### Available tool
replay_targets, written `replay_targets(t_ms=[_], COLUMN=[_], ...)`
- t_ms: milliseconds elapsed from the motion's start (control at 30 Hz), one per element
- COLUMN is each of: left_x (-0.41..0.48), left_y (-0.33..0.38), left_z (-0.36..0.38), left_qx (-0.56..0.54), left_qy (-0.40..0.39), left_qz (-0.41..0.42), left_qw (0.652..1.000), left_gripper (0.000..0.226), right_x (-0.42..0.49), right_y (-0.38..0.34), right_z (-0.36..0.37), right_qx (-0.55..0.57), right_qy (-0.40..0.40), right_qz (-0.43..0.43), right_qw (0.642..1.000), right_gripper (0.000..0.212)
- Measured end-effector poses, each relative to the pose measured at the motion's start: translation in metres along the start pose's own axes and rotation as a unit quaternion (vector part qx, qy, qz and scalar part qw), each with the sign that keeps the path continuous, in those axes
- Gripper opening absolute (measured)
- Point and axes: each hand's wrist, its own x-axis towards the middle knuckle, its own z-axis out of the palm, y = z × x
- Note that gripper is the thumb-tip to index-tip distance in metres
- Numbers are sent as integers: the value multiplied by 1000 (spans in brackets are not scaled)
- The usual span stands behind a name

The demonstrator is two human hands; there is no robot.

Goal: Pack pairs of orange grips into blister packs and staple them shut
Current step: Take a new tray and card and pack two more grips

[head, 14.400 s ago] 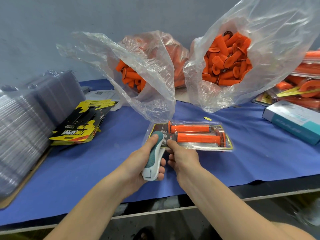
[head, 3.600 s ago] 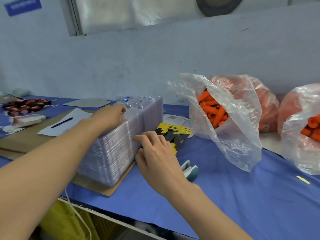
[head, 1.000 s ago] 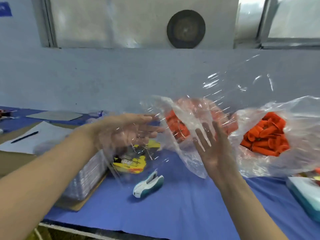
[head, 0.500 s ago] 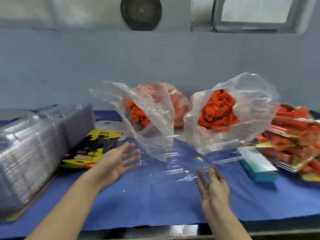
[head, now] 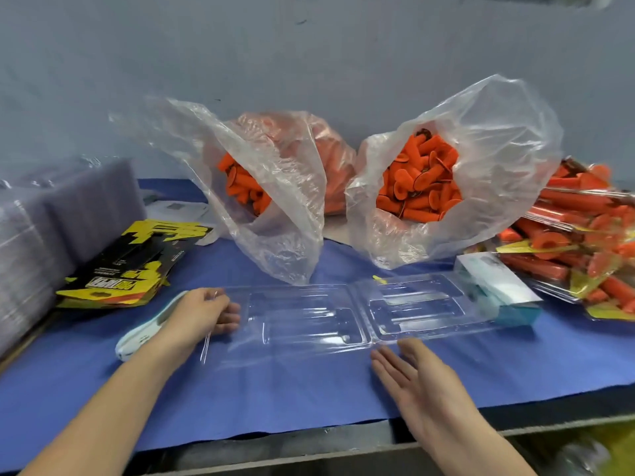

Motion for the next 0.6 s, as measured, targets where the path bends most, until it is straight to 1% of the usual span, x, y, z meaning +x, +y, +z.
replay_targets(t_ms=[67,133,200,267,300,333,400,433,500,533,600], left_x=[-1,0,4,8,10,11,12,10,7,4,-2], left_y=[2,3,2,0,-1,-1,-2,-2,-3,-3,0], left_z=[1,-1,-8,-17,-21,-25,-29,-31,-31,-29,-20], left_qx=[0,-12,13,62,83,99,156,217,346,382,403], left_qy=[-7,-3,8,24,32,41,62,80,115,127,128], left_qz=[-5,-6,11,33,41,49,77,103,171,206,258], left_qw=[1000,1000,1000,997,995,993,983,967,915,892,869], left_gripper=[22,38,45,43,42,42,42,43,44,44,42], right_x=[-6,-10,-12,-14,-15,-15,-15,-12,-2,4,18], right_y=[2,5,3,-2,-6,-10,-18,-21,-26,-28,-30], right_z=[-5,-10,-10,-5,-1,2,9,13,19,22,30], right_qx=[-8,-43,-105,-176,-214,-256,-345,-389,-459,-488,-537], right_qy=[16,43,69,74,65,47,3,-13,-34,-43,-51], right_qz=[-4,-36,-96,-181,-235,-294,-401,-437,-474,-480,-485], right_qw=[1000,997,987,965,946,920,849,811,750,728,688], right_gripper=[12,11,13,10,13,18,25,28,31,33,36])
